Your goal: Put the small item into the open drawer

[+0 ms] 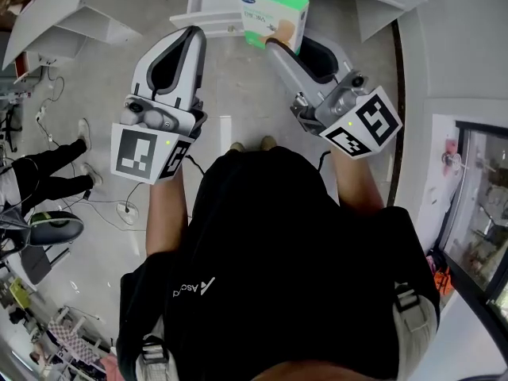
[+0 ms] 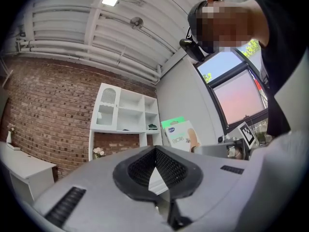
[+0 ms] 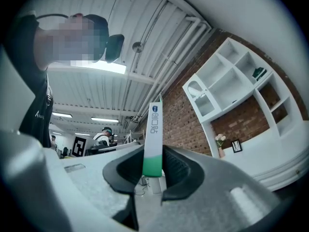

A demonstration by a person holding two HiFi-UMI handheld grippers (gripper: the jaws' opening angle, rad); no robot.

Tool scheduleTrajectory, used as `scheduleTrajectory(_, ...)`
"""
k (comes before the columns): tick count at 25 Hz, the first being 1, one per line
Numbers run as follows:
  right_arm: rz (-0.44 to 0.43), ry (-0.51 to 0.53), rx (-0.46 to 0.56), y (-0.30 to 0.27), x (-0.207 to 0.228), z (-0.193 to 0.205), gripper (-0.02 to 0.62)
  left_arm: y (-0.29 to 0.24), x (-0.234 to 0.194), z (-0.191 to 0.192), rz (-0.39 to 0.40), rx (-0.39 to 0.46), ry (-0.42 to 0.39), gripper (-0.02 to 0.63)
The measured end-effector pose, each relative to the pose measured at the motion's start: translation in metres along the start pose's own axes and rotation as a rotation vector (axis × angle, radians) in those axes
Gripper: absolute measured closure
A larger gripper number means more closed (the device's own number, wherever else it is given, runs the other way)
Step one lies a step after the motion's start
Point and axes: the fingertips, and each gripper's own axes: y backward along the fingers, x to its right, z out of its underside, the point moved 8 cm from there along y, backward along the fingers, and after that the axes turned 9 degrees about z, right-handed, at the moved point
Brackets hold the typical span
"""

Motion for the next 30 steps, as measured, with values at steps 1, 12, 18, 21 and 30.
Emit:
scheduleTrajectory(1,-0.004,-0.003,-0.001,0.003,0.010,0.000,0.509,-0.009,0.003,0.003,-0.006,-0.006,-0.002,0.607)
scheduleTrajectory(12,-0.007,-0.001,-0.034,0.002,0.092,-0.005,0.509,-0.071,0.000,0.025,-0.057,-0.036,-0.002,0.607)
scheduleTrajectory(18,0.005,0.028,-0.056,-0.036,0.106,0.008,0.509,-0.077,-0.048,0.040,-0.068,-0.017,0.009,0.607)
scheduleTrajectory(21,0.018,0.046,-0.077,-0.070,0.119,0.020,0.509,-0.086,-0.088,0.055,-0.063,-0.012,0.020,0.607)
scheduleTrajectory(30,0.075,0.094,-0.144,-0.164,0.147,0.030,0.509,-0.110,-0.199,0.062,-0.032,-0.017,0.024,0.607)
